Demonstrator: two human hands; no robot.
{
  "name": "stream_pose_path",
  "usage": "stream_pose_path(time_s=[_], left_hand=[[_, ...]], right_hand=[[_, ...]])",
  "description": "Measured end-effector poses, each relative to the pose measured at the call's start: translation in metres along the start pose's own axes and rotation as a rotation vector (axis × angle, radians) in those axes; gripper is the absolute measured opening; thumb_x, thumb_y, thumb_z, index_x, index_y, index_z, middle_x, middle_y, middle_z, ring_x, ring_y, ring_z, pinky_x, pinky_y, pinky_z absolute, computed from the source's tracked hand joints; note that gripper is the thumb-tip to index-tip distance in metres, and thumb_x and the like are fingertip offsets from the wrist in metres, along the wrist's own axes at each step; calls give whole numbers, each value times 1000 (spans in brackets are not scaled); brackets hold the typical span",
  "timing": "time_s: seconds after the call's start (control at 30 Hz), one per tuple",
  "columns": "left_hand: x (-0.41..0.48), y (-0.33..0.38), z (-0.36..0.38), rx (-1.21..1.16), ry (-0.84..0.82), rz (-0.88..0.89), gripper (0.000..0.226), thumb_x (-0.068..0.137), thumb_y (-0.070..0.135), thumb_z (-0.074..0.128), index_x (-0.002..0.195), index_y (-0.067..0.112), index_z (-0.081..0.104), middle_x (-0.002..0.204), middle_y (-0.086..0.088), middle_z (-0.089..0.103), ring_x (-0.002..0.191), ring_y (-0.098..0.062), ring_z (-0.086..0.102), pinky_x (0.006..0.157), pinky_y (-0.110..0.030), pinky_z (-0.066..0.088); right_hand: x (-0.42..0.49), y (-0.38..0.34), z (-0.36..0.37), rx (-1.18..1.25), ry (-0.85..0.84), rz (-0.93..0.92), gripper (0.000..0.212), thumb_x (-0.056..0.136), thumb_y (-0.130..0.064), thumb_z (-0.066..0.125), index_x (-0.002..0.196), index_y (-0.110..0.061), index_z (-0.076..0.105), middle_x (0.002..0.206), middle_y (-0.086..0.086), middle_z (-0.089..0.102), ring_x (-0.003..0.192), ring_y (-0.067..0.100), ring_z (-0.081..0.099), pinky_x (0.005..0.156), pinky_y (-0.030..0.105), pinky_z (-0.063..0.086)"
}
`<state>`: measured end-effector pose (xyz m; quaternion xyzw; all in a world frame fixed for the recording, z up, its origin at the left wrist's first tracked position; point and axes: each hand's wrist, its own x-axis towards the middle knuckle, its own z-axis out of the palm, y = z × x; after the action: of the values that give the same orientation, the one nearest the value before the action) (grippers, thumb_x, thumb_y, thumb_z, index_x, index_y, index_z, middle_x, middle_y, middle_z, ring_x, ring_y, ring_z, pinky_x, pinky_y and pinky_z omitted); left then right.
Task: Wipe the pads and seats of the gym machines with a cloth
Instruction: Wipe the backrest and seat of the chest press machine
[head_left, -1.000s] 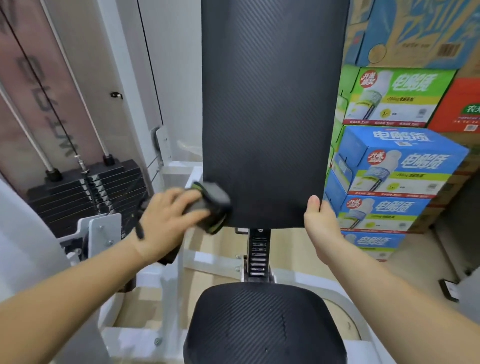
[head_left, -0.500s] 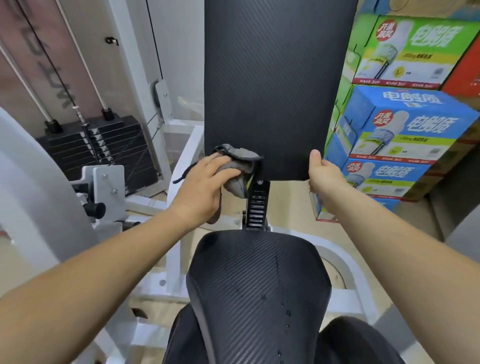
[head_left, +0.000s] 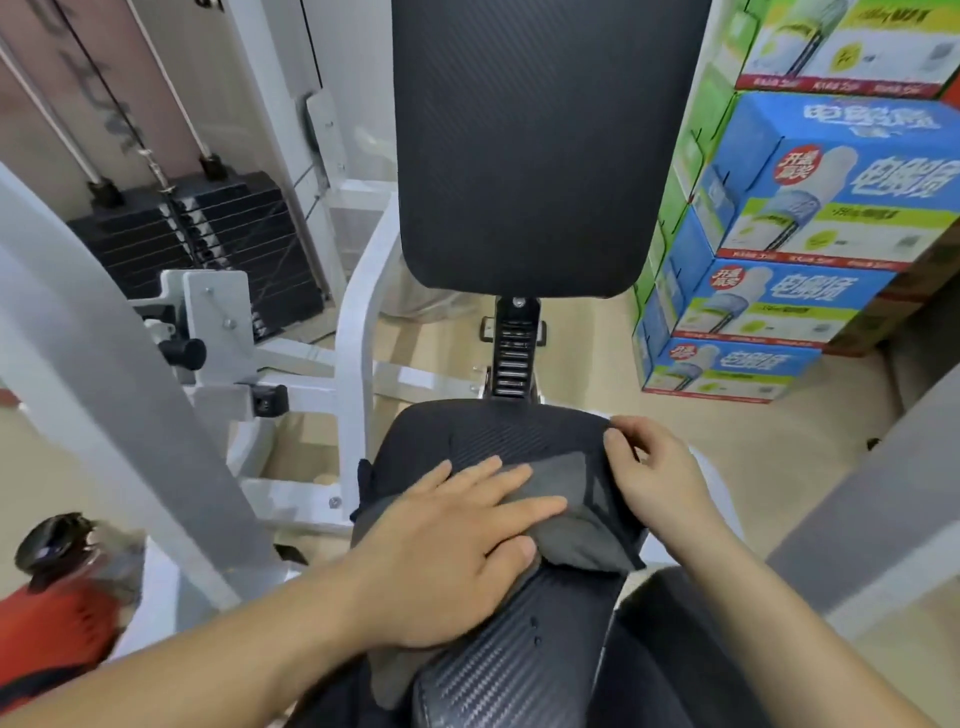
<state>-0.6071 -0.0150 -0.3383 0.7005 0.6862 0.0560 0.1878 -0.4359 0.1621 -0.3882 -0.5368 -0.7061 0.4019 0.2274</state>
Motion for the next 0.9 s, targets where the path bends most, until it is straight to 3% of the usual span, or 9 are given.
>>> stream_pose_path(time_s=[0.1, 0.2, 0.27, 0.37, 0.47, 0.6, 0.73, 0.9], left_hand=[[42, -44, -4, 10, -21, -124, 51, 109, 50, 21, 160, 52, 15, 172, 15, 11, 159, -10, 4, 129, -45, 8], [82, -80, -6, 54, -53, -332, 54, 109, 50, 18, 163, 43, 13, 173, 3, 13, 159, -21, 11, 127, -47, 14], [87, -71, -3, 85, -48, -362, 55, 109, 48, 18, 163, 39, 15, 173, 2, 14, 158, -23, 11, 127, -46, 12], [52, -24, 4, 74, -4, -208, 53, 109, 44, 26, 162, 39, 20, 172, 3, 15, 158, -20, 11, 128, -44, 8], [22, 2, 9, -20, 62, 40, 48, 108, 36, 37, 155, 44, 33, 167, 9, 28, 153, -13, 21, 127, -40, 14], [83, -31, 2, -42, -18, 10, 45, 109, 35, 32, 154, 43, 35, 161, 8, 38, 148, -16, 32, 123, -44, 22], [134, -33, 10, -8, 3, -84, 47, 110, 37, 29, 157, 38, 33, 159, 4, 39, 146, -23, 36, 117, -41, 29], [73, 8, 13, -116, 18, 63, 41, 109, 33, 38, 149, 39, 45, 150, 10, 47, 136, -17, 44, 112, -38, 35]], right_hand=[[-4, 0, 4, 50, -27, 146, 49, 106, -32, 53, 152, -16, 50, 151, 0, 56, 136, 19, 52, 99, 25, 35], [-2, 1, 4, 105, -73, 218, 57, 108, -35, 51, 160, -16, 38, 160, -1, 46, 143, 21, 45, 95, 22, 31], [1, 4, 5, 111, -72, 223, 57, 107, -37, 51, 159, -16, 40, 159, 0, 47, 142, 22, 46, 96, 23, 30], [2, 10, 8, 94, -59, 231, 50, 107, -41, 48, 151, -16, 51, 150, 3, 57, 136, 26, 52, 93, 27, 37], [0, 7, 7, 103, -44, 211, 39, 111, -34, 37, 135, -14, 61, 128, 1, 65, 115, 23, 55, 74, 29, 37], [-1, 12, 7, 149, -38, 247, 44, 112, -32, 35, 152, -22, 49, 147, 1, 55, 131, 23, 49, 93, 25, 31], [2, 17, 9, 240, -41, 263, 43, 112, -32, 37, 152, -22, 49, 148, 2, 54, 122, 17, 48, 96, 29, 36], [8, 26, 9, 357, -74, 307, 39, 112, -28, 38, 148, -20, 53, 143, 9, 60, 129, 25, 57, 111, 42, 46]])
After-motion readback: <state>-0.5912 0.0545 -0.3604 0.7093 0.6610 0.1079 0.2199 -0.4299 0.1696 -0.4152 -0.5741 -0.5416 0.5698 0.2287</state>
